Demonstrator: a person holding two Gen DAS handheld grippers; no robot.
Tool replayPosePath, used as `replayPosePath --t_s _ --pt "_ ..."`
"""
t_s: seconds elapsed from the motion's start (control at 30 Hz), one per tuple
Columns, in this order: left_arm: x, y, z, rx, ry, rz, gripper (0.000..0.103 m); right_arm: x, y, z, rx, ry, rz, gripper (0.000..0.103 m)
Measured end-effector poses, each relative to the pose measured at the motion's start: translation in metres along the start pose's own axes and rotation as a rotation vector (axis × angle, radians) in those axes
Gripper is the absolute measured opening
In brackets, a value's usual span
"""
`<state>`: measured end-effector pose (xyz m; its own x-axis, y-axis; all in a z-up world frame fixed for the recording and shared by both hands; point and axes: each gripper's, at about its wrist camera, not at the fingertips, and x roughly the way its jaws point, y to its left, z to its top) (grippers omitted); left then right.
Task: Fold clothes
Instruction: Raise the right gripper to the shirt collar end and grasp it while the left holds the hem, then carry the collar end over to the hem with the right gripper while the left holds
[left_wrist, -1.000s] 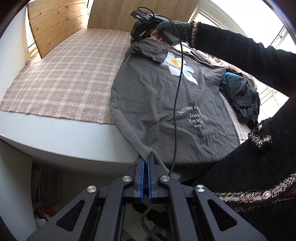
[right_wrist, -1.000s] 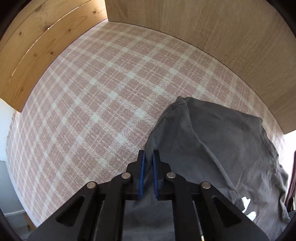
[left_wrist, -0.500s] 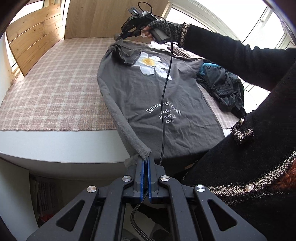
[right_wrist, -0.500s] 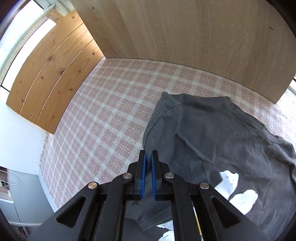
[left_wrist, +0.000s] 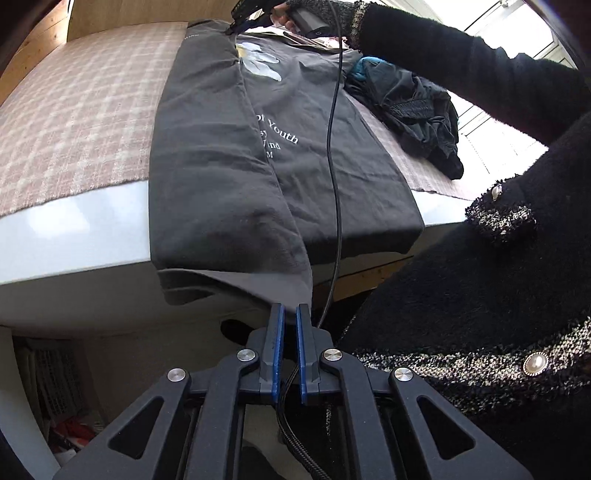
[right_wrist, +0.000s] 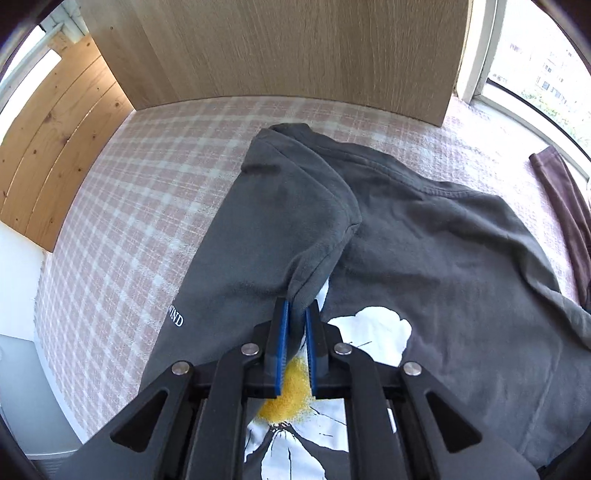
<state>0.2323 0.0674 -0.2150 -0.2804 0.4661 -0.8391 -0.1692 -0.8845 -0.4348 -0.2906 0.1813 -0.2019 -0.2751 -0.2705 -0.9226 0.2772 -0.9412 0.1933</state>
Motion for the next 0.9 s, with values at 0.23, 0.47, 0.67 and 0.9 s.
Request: replayPosePath --t_s 0.23,0.47,0.67,0.9 --pt "-0.019 0.044 -0.018 -0.046 -0.054 0.105 0.015 -0.078 0.021 -0.056 -0.034 -0.073 0.142 0.011" --pt "-0.006 0.075 -0.008 -0.129 -0.150 0.013 0.015 -0.102 0.107 -0.219 -0.226 0.091 0.336 0.011" --pt "0.009 0.074 0.008 -0.344 -0.224 -0.004 0.022 -0.094 0.170 -0.309 -0.390 0.108 0.293 0.011" --pt "0.038 0.087 0.006 -0.469 -0.180 0.117 0.021 -0.080 0.194 -0.329 -0.473 0.097 0.245 0.011"
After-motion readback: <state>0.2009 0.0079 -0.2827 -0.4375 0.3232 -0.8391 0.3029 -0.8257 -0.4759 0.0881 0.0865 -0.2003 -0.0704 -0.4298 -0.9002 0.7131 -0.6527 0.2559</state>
